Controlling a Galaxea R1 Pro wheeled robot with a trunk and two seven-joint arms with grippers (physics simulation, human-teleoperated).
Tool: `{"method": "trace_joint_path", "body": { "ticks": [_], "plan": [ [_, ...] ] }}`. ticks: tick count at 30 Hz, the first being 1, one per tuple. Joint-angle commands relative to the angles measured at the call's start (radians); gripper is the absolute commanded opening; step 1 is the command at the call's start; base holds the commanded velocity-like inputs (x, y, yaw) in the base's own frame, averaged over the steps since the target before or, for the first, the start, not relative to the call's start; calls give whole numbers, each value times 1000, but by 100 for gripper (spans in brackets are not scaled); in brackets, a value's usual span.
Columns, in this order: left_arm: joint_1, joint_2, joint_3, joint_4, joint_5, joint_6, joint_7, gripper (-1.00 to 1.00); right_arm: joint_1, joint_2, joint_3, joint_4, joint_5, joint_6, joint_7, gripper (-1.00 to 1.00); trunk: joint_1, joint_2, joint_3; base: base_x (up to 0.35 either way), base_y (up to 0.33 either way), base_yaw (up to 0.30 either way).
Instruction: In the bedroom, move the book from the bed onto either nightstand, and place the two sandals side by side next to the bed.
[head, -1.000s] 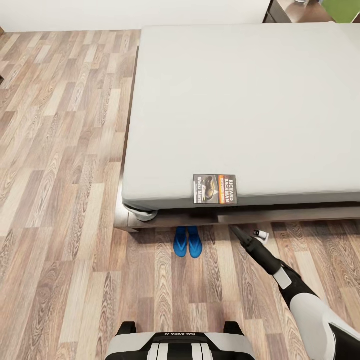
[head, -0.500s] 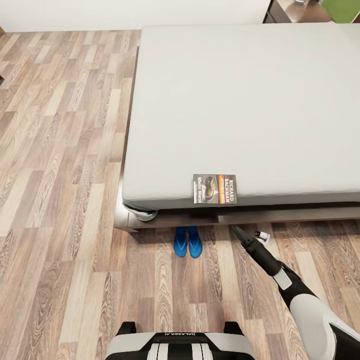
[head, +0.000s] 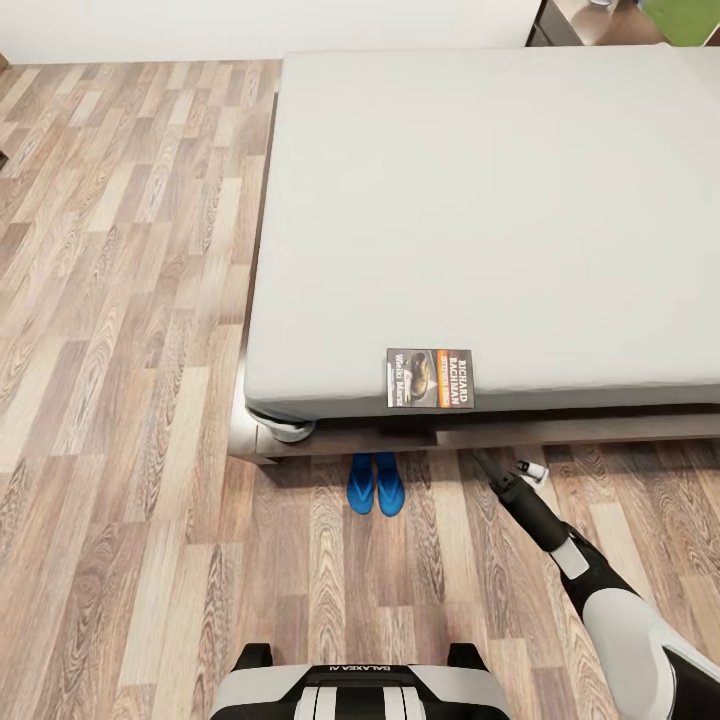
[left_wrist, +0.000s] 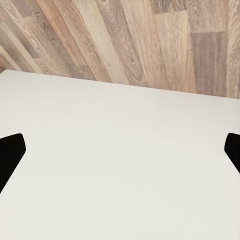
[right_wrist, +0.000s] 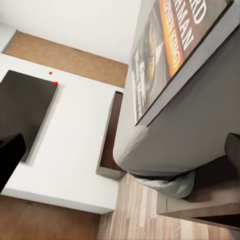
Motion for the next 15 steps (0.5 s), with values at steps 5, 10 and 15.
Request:
{"method": "trace_joint_path", "body": {
  "ticks": [5, 10, 15],
  "plan": [
    [-1, 0, -9, 1, 10, -3, 1, 100, 0, -11, -14, 0, -15, 9, 38, 100, 0, 0, 0, 0, 0, 0],
    [-1, 0, -9, 1, 9, -2, 1, 100, 1, -20, -19, 0, -23, 10, 48, 100, 0, 0, 0, 0, 0, 0],
    [-2, 0, -9, 1, 10, -1, 2, 100, 1, -29, -21, 1, -37, 10, 48, 100, 0, 0, 0, 0, 0, 0]
  ]
}}
